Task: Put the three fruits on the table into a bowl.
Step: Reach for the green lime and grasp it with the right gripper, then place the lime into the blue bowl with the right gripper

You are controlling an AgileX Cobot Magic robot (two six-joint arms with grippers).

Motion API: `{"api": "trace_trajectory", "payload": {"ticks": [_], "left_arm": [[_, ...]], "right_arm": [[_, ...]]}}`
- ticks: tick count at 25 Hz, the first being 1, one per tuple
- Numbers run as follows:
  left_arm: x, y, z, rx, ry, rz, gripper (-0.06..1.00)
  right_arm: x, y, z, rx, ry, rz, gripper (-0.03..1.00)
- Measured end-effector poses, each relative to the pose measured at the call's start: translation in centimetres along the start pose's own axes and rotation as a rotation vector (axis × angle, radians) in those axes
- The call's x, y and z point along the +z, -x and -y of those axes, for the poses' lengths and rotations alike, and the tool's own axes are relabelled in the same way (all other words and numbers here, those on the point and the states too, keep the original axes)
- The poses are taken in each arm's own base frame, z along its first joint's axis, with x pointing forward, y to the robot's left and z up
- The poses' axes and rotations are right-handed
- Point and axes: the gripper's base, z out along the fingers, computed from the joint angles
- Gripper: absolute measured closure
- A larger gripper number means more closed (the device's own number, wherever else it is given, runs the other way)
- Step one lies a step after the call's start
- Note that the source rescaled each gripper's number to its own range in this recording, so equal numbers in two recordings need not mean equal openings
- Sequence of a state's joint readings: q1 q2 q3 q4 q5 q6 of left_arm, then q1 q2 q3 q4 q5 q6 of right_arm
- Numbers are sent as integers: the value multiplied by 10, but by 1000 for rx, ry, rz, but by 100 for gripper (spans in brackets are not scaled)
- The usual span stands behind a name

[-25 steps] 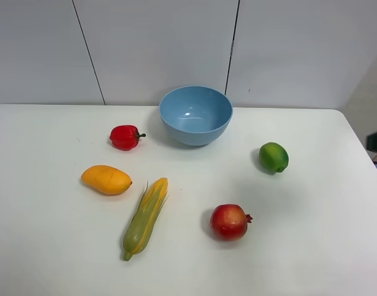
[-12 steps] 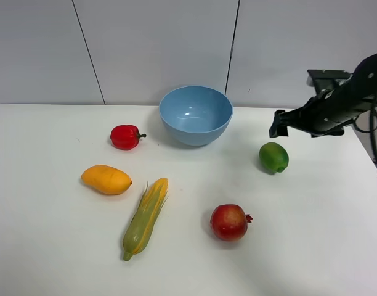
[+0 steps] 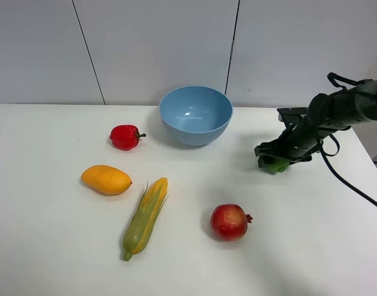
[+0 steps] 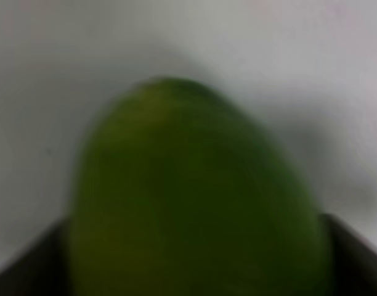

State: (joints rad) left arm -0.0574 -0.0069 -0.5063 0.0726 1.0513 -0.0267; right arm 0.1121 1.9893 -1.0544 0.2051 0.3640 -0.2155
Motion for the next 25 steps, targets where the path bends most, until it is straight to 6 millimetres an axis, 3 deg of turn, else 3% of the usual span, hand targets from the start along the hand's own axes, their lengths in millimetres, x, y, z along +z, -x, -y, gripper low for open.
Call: {"api": "trace_trajectory", "payload": {"ticks": [4,6,11,14,16,19,25], "left_arm": [[0,0,0,0,0,0,3],[0,0,0,0,0,0,3],[0,0,0,0,0,0,3],[0,0,0,0,0,0,3],[0,0,0,0,0,0,3],[0,0,0,0,0,0,3],[0,0,0,0,0,0,3]], "right_arm": [[-2,3,0,3,-3,28,97],[-13,9,-1,27,-3,71,97],[-81,61,-15,35,22,322,97],[-120,97,-42,-39,61,454,97],[-133,116,-64,-94,92,512,97],[-125,137,-95,-167,137,521,97],[-52,142,-140,-333,177,335,97]]}}
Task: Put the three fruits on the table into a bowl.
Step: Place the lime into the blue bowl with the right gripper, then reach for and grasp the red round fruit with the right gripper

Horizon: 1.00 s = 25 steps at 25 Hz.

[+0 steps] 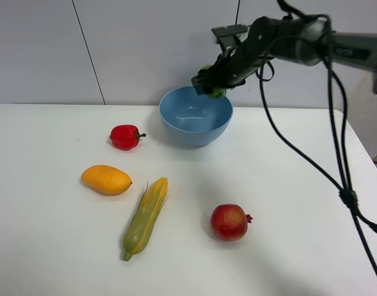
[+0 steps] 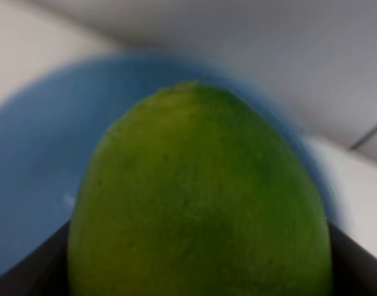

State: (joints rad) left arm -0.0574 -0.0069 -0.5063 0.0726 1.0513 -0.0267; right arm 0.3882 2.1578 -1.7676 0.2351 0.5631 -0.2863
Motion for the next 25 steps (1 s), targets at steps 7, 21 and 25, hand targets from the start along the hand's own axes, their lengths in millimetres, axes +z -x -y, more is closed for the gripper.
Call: {"api": "trace_trajectory", "payload": {"ticks": [7,21,25], "left_arm": [[0,0,0,0,0,0,3],[0,0,0,0,0,0,3],[0,0,0,0,-1,0,3]], "right_arm": [[14,1,-10,27,19,4,19],[-144,12,-78,-110,174,-181,11],[-148,-30,-88,-171,172,-301,10]]}}
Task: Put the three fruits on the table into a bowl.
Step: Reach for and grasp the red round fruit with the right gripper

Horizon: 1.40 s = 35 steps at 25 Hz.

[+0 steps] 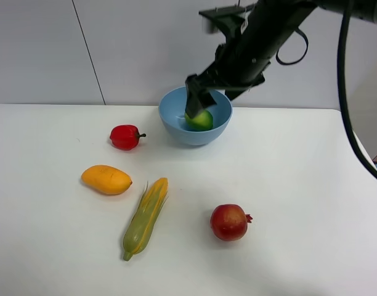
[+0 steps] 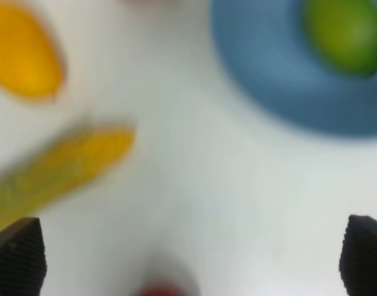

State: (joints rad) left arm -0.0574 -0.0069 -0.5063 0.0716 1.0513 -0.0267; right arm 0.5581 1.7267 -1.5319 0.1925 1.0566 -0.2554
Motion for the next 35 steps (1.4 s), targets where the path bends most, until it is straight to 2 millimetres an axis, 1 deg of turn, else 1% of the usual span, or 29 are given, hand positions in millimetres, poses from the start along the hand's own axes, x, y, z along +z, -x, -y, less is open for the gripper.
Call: {"api": "trace_trajectory", "payload": {"ticks": [5,9,12,17,21,31,33,34,35], "left_arm": [[0,0,0,0,0,0,3],[0,0,0,0,0,0,3],[0,0,0,0,0,0,3],[0,0,0,0,0,0,3],[0,0,0,0,0,0,3],[0,0,0,0,0,0,3],[0,0,0,0,0,0,3],[0,0,0,0,0,0,3],[0,0,0,0,0,0,3]], "right_arm": [[47,-56,-10,-104,47,-215,10],[72,-80,-16,-144,57,-259,10],[89,-93,-23,-167,63,-299,12],[111,-100,-26,-196,52,-335,13],[128,-105,-25,-174,55,-380,13],[148,-113,-25,-111,51,-447,14],[149,-113,-25,-96,50,-452,20],[149,-113,-26,-85,54,-451,26],[149,-113,-27,-80,58,-451,35]]}}
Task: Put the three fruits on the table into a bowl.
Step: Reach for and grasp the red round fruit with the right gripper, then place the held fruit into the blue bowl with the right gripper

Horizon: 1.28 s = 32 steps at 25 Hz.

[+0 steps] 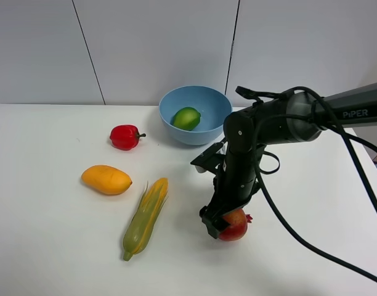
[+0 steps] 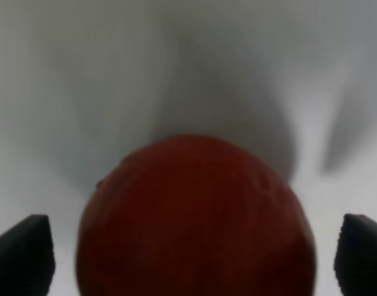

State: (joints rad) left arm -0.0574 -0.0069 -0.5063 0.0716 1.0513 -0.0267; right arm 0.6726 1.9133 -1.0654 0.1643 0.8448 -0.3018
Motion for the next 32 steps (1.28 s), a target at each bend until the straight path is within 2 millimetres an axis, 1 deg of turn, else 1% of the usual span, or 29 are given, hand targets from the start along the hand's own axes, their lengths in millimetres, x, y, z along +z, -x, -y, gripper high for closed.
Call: {"api": "trace_trajectory", "payload": {"ticks": [2,3,4,10,12,14,16,17,19,22,24,25,27,28,30,32], "left_arm": [[0,0,0,0,0,0,3],[0,0,0,0,0,0,3],[0,0,0,0,0,0,3],[0,0,0,0,0,0,3],[0,0,0,0,0,0,3],[0,0,0,0,0,0,3],[0,0,0,0,0,0,3],[0,0,0,0,0,0,3],[0,0,0,0,0,0,3],[0,0,0,0,0,0,3],[0,0,0,0,0,0,3],[0,0,0,0,0,0,3],[0,0,0,0,0,0,3],[0,0,0,0,0,0,3],[0,0,0,0,0,0,3],[0,0,0,0,0,0,3]], "right_arm": [[2,0,-1,12,10,-10,58],[4,-1,-1,27,19,-23,73],[5,-1,-2,46,28,-32,75],[8,-3,-4,140,46,-61,75],[6,-3,-4,144,45,-56,75],[0,-2,-4,143,37,-20,75],[-13,1,-5,137,21,57,75],[-24,3,-5,132,12,113,75],[-49,9,-5,126,-5,222,75],[-92,25,-3,110,-44,408,75],[-118,38,4,112,-72,519,75],[-129,43,10,119,-89,572,75],[-146,56,27,131,-134,682,75],[-150,62,39,142,-162,732,75],[-149,71,63,174,-202,780,75],[-136,80,82,206,-217,777,75]]}}
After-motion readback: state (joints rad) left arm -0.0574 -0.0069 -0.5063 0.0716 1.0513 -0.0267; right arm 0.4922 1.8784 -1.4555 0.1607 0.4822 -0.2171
